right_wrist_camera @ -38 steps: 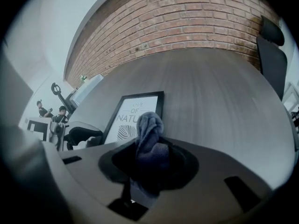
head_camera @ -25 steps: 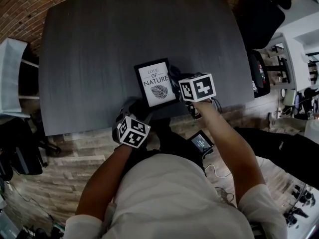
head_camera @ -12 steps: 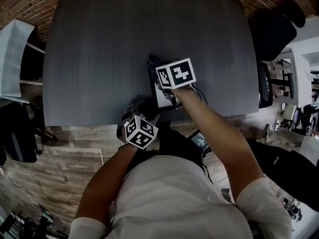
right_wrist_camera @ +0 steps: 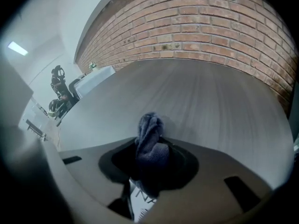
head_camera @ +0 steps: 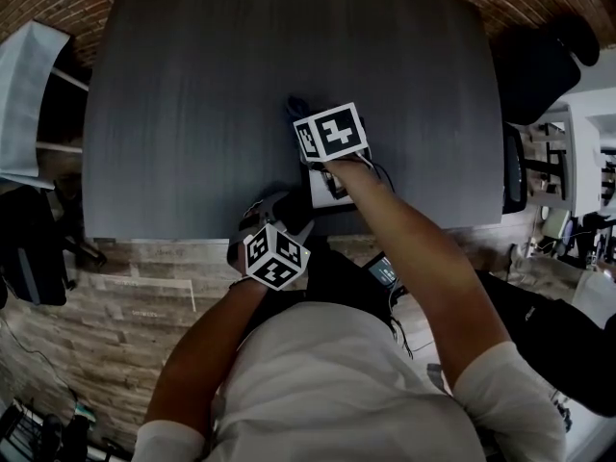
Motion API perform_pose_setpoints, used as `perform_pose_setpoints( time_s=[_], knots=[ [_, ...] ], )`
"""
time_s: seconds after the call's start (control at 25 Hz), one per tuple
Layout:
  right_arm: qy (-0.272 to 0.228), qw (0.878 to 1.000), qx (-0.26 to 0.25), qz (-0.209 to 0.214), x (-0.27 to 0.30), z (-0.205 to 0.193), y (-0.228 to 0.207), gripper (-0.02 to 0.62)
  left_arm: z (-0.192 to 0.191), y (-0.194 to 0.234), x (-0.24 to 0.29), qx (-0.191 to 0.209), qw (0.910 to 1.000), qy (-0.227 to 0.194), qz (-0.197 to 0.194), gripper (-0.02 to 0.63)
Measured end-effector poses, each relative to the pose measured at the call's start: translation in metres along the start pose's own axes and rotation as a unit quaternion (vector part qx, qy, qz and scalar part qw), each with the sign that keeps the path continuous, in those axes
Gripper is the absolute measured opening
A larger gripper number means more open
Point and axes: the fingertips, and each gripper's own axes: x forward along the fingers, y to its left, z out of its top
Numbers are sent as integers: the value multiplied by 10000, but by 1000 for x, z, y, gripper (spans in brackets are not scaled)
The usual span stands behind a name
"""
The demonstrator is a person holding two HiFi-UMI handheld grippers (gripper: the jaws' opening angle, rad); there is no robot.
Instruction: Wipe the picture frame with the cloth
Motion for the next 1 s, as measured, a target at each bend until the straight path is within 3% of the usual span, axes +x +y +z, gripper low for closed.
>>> perform_pose_setpoints(
  time_s=[1.0],
  knots=[
    [296,9981,62,533,-34,-99,46,114,-3,4,0,-15,10000,8,23,287]
  ],
)
